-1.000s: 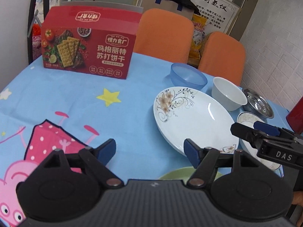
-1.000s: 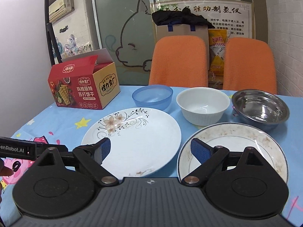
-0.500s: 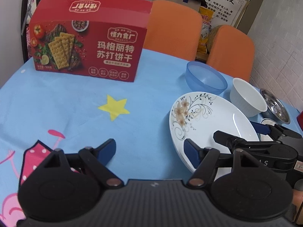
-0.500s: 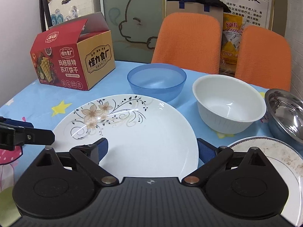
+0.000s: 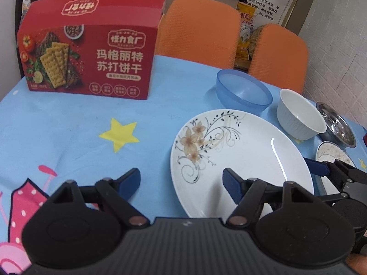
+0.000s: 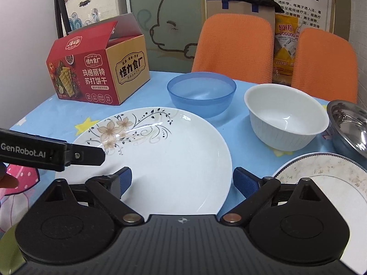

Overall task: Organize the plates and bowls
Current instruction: 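Grasp the white floral plate rim with the left gripper and lift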

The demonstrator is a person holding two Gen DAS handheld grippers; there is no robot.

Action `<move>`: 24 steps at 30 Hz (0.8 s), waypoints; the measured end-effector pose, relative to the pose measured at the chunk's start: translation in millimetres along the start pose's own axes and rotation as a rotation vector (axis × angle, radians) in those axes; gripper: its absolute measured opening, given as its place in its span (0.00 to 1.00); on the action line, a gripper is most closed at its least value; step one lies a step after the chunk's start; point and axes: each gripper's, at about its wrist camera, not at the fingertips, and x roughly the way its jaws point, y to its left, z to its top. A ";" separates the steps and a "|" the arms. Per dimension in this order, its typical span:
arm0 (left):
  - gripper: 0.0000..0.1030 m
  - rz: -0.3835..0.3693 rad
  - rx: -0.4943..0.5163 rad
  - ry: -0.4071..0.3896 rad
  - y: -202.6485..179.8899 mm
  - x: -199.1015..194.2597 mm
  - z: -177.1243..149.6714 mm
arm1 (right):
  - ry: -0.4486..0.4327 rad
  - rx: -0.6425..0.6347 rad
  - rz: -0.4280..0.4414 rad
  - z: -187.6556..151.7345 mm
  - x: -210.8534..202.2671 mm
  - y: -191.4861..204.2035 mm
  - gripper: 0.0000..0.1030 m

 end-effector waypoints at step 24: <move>0.69 -0.060 0.081 -0.013 -16.6 10.5 -3.7 | 0.004 -0.080 0.036 -6.3 -2.1 3.7 1.00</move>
